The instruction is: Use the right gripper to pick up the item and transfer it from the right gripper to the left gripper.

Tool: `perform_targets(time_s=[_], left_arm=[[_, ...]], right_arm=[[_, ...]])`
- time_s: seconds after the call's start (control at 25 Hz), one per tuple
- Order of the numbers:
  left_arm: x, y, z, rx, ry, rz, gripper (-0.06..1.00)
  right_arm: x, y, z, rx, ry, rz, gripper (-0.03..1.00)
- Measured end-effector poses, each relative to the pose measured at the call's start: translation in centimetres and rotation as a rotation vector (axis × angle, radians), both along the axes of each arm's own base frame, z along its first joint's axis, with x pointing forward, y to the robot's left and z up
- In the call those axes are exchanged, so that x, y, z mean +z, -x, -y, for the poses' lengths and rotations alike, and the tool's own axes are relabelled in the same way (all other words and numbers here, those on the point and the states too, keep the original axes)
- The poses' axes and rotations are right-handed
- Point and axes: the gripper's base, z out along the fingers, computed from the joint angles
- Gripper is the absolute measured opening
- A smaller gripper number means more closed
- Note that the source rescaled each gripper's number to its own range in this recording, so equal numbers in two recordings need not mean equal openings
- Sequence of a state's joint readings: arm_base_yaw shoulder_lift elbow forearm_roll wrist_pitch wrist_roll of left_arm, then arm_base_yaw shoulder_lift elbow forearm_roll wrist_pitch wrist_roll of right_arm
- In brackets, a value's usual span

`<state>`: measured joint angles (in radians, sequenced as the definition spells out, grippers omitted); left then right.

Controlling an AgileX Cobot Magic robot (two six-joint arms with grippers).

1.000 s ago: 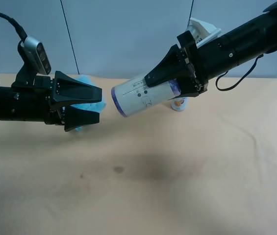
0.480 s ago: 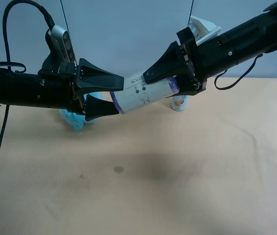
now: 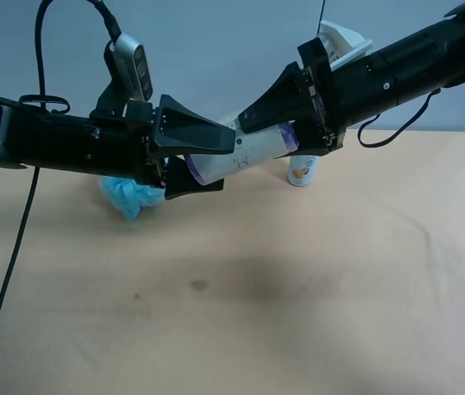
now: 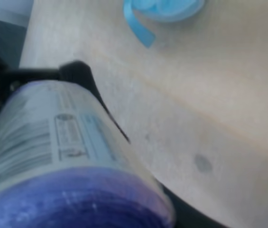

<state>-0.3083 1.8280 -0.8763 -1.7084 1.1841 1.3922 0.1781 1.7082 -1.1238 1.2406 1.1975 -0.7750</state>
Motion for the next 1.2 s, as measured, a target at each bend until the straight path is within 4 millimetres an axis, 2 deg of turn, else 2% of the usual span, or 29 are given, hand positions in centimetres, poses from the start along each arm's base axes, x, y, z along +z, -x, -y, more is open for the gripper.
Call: perform_targets(time_s=[0.16,0.6,0.92,1.04,1.2], left_arm=[[0.5,-0.2,1.2,-0.023,-0.011,0.031,1.0],[-1.0,-0.7,1.8,-0.041,0.003,-0.022,1.0],[-0.8,-1.0,1.9,-0.048,0.001,-0.021,1.0],[-0.8,-1.0,1.9,-0.046,0.0,-0.025,0.85],[-1.0,-1.1,1.8,-0.034,-0.012,-0.027,0.44]], right_arm=[[0.1,0.0,-0.1,-0.003,-0.016,-0.003,0.02],[-0.1,0.2,-0.5,0.015,0.017,0.011,0.01],[-0.2,0.1,-0.5,0.011,0.02,0.013,0.01],[-0.2,0.2,-0.5,0.013,0.022,0.015,0.01],[-0.1,0.3,-0.5,0.029,0.017,0.012,0.01]])
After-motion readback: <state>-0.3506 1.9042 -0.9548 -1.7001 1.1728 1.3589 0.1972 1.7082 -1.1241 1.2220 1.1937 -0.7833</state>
